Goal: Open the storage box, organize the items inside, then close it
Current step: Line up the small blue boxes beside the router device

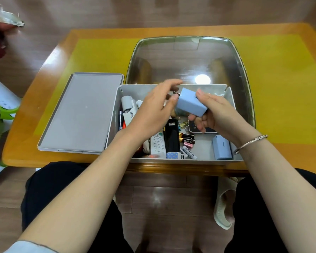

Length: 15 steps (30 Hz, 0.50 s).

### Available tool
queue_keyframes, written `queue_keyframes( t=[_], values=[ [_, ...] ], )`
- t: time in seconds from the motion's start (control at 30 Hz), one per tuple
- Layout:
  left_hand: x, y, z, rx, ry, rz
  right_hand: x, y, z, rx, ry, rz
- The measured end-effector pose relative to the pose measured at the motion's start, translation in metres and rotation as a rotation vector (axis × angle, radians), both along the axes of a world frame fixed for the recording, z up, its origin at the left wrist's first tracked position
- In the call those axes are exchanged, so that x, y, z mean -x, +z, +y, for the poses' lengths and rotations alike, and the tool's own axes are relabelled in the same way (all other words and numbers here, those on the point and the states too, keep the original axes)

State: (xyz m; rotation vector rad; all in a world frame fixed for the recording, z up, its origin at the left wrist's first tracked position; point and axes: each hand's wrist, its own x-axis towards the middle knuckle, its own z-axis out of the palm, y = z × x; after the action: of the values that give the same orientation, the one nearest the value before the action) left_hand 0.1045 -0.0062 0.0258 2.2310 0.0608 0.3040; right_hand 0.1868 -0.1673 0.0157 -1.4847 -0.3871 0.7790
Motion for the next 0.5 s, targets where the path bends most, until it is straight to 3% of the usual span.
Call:
queue_keyframes(
  t=[0.17,0.33,0.5],
  values=[
    [-0.0012,-0.0091,0.001,-0.254,-0.188,-0.021,-0.0021,-0.001,-0.0046,0.018,0.044,0.152],
    [-0.0032,-0.009,0.0052,-0.268,-0.102,-0.109,0.0025,-0.0022,-0.0049,0.12,0.114,-0.064],
    [-0.0033,-0.0069,0.0042,-0.255,-0.099,-0.187,0.0015,-0.0006,-0.0068,0.068,0.129,-0.056]
  ],
)
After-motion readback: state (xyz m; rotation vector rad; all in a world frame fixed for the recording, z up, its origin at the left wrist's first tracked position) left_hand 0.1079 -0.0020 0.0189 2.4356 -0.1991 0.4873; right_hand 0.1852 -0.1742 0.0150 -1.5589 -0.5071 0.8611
